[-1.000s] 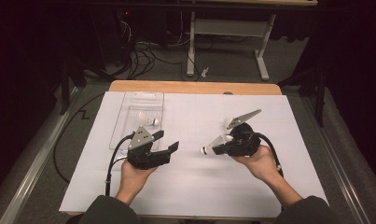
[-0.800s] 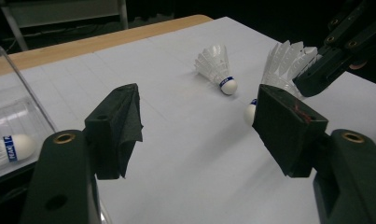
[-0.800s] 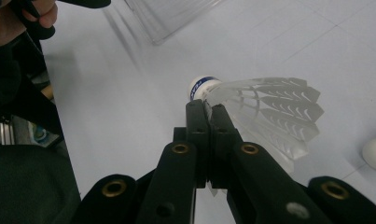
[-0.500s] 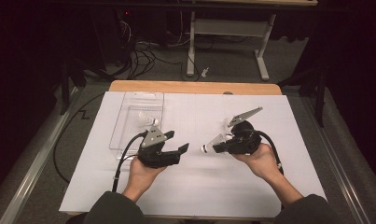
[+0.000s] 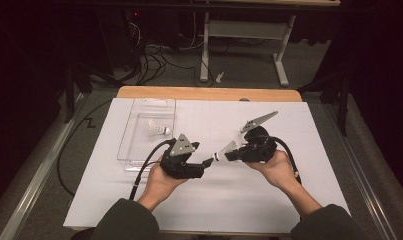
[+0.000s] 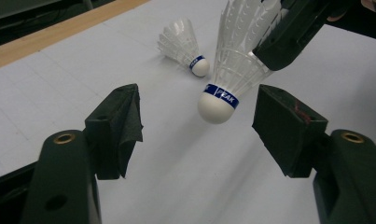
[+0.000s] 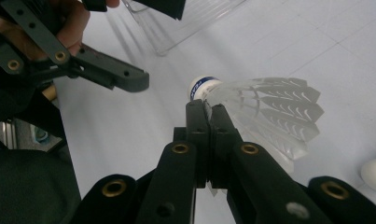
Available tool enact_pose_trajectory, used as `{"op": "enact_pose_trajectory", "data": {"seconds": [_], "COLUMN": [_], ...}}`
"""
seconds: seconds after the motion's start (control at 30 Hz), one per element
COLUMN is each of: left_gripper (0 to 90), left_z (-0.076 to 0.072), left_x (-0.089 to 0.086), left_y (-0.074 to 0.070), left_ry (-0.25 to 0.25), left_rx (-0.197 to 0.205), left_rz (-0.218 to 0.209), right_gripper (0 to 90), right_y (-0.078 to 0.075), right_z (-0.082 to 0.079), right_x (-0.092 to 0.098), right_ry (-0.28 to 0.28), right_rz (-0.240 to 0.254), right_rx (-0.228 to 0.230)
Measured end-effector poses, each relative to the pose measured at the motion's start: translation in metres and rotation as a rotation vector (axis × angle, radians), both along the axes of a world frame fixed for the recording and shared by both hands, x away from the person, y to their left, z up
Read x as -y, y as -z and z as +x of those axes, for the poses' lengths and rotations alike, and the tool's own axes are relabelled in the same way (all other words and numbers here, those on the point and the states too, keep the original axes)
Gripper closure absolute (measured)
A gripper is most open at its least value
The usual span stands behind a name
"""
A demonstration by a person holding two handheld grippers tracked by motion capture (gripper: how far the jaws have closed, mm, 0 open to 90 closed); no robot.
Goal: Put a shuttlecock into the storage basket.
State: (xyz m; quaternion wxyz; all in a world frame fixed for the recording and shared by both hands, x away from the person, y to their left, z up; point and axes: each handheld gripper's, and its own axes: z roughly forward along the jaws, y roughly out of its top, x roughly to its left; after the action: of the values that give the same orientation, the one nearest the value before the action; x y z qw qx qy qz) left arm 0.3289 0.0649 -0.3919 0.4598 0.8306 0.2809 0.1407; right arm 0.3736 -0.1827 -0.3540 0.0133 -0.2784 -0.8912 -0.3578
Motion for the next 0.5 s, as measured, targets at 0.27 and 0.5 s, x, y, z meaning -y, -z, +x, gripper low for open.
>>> {"op": "enact_pose_trajectory", "data": {"seconds": [0.27, 0.5], "left_gripper": [33.8, 35.7], "left_z": [0.005, 0.012], "left_x": [0.011, 0.019], "left_y": [0.001, -0.001], "left_ry": [0.048, 0.080], "left_rx": [-0.029, -0.067], "left_rz": [0.073, 0.145], "right_gripper": [90.0, 90.0], "right_y": [-0.001, -0.001], "right_z": [0.002, 0.003], "right_x": [-0.002, -0.004], "right_ry": [-0.004, -0.011], "right_rz": [0.000, 0.000], "right_rx": [-0.004, -0.008]}}
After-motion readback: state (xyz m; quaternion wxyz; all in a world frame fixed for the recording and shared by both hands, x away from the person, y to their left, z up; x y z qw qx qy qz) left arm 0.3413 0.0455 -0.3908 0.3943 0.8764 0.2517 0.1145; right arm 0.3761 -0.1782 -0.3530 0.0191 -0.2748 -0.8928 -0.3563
